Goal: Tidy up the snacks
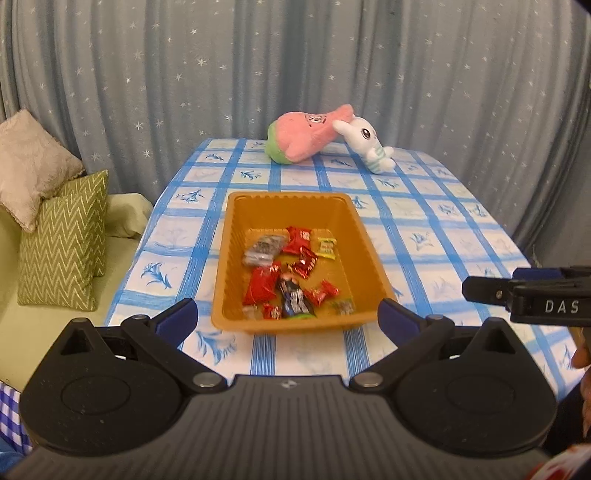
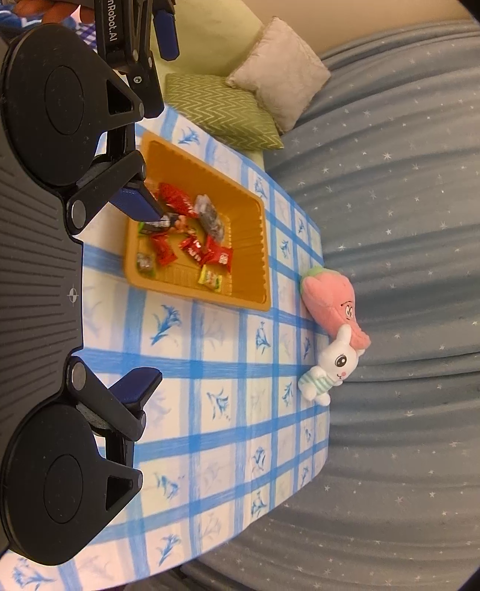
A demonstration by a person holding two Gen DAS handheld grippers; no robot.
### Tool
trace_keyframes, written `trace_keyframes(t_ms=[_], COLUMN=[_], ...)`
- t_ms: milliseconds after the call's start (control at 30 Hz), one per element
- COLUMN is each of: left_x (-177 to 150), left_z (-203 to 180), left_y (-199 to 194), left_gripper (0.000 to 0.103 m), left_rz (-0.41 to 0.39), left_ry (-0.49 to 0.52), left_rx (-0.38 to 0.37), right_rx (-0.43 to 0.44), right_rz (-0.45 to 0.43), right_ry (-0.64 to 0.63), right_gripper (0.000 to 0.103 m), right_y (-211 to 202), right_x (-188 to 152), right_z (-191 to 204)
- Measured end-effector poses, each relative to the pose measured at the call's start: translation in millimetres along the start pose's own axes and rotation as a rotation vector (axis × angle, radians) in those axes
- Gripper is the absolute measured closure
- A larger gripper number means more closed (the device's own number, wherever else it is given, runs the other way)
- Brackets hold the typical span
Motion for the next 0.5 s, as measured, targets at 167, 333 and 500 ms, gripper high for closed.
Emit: trace_keyframes(t_ms=[167, 333, 500], left_x=[-13.3, -20.0, -22.8], left_z=[-10.0, -17.2, -23.2], left_y=[-19.0, -38.4, -57.5], left_gripper=[0.000, 0.000, 0.000], left_rz=[0.006, -0.001, -0.012], left_ry=[-0.012, -0.014, -0.023], left_rx=[-0.005, -0.008, 0.000], right_rx=[-0.017, -0.028, -0.039], right_rz=[-0.004, -0.002, -0.020], right_ry=[-0.020, -0.029, -0.028], right_gripper=[0.017, 0.017, 0.017], right_y=[-21.2, -40.1, -61.6], right_x=[-15.0, -29.5, -36.2], right_z=[0.8, -0.1, -3.1])
Point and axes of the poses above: each gripper's, at about its wrist camera, not at the fingertips, and y roughly the way its jaws point, z to its left, x to its top, the point moved 9 cm from there along y, roughly the way its jaws point, and after that the axes turned 5 degrees about -z, right-handed, at the moved point
